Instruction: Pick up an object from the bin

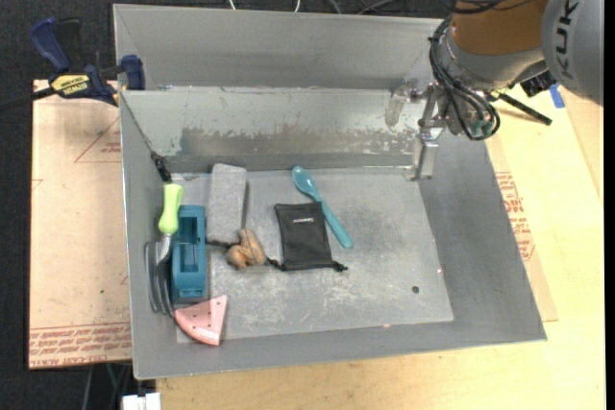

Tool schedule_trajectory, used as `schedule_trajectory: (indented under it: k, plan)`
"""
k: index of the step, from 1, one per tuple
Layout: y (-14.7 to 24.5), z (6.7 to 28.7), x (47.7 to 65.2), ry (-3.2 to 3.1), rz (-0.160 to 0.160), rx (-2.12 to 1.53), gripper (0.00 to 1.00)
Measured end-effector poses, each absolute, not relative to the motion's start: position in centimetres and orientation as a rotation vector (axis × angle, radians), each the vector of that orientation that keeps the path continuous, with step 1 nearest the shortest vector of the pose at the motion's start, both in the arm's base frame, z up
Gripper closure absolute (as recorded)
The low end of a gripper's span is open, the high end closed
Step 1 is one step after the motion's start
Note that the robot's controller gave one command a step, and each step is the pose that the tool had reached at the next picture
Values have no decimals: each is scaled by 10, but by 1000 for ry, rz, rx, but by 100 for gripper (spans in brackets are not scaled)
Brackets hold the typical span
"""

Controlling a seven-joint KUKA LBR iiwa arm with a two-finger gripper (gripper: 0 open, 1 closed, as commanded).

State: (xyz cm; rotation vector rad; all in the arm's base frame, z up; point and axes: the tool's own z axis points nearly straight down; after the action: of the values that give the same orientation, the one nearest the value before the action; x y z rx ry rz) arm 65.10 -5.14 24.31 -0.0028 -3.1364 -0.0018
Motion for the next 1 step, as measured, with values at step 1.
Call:
schedule_trajectory:
  k: [1]
  plan:
    - [-51,248,651,-3142,-1,-2,0]
